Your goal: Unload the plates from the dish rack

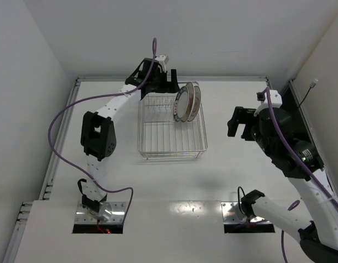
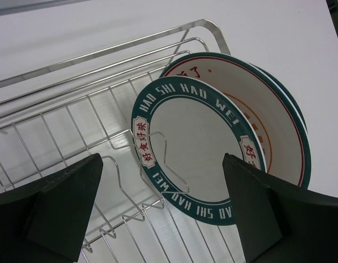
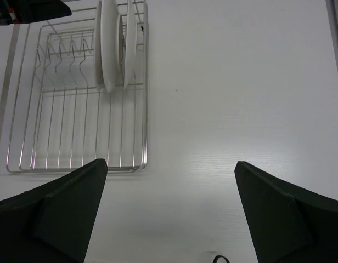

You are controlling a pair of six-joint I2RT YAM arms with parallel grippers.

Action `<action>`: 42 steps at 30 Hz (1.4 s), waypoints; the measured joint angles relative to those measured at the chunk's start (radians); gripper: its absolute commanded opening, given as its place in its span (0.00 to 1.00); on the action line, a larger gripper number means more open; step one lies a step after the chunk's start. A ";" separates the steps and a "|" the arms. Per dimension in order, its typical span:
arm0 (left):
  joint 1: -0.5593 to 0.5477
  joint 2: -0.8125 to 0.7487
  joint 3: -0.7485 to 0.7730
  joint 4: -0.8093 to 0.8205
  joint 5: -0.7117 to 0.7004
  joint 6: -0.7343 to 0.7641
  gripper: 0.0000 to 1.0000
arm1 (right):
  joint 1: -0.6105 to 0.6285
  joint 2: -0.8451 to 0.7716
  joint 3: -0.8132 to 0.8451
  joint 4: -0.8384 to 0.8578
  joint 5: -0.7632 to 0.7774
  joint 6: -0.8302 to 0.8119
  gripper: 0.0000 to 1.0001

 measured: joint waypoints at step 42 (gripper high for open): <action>-0.073 0.102 0.053 -0.023 0.013 0.036 0.85 | 0.000 -0.099 -0.124 0.004 0.000 0.024 1.00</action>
